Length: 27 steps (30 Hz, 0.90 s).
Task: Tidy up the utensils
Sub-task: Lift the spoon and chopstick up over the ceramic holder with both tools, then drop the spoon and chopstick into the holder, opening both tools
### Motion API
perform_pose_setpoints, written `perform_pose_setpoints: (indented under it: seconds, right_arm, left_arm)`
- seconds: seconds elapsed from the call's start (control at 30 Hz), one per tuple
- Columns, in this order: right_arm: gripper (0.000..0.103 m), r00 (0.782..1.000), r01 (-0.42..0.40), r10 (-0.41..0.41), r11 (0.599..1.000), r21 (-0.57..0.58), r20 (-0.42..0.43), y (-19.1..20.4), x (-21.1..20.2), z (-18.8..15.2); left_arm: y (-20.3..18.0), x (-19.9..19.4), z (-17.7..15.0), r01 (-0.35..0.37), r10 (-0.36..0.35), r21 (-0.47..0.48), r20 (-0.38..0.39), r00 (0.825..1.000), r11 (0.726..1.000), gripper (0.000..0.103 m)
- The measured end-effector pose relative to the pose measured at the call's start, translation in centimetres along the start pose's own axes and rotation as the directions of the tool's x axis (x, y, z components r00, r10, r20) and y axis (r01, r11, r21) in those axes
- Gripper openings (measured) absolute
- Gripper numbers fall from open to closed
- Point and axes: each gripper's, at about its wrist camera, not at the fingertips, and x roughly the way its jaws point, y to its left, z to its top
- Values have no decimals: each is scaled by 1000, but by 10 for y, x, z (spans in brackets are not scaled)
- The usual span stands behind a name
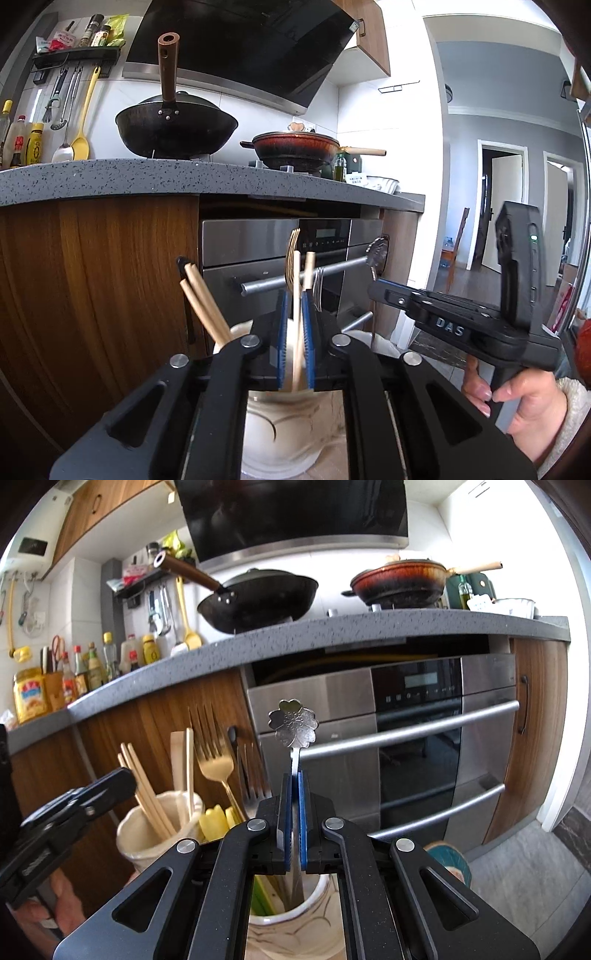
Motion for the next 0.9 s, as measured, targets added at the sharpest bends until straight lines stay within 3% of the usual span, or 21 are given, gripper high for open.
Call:
perform_pose_setpoints:
  seconds: [0.1, 0.23, 0.3, 0.33, 0.43, 0.53, 0.7, 0.9]
  right_arm:
    - [4, 999, 8, -8, 1000, 1, -35, -1, 7, -4]
    - [4, 997, 21, -21, 1000, -5, -69, -1, 13, -9]
    - [13, 997, 21, -22, 1000, -7, -70, -1, 13, -10]
    - [22, 998, 20, -20, 1000, -7, -66, -2, 12, -10]
    - [27, 998, 27, -27, 1000, -10, -52, 0, 3, -11]
    - [42, 999, 26, -26, 1000, -4, -41, 1, -8, -12]
    - [57, 999, 28, -28, 1000, -13, -42, 9, -34, -23]
    - [78, 998, 52, -54, 997, -57, -29, 21, -65, -45]
  left_arm:
    - [4, -5, -4, 7, -7, -32, -18, 1000, 999, 31]
    - [8, -13, -8, -1, 0, -51, -23, 1000, 999, 42]
    - [9, -17, -10, -5, 4, -55, -20, 1000, 998, 54]
    - [10, -22, -11, -10, 9, -62, -13, 1000, 998, 56]
    - [13, -31, -14, -30, 29, -70, -13, 1000, 997, 64]
    - [13, -43, -22, -59, 57, -70, -25, 998, 996, 75]
    - [4, -60, -40, -110, 109, -23, -46, 993, 994, 93]
    - [-8, -77, -57, -140, 141, 19, -75, 987, 990, 97]
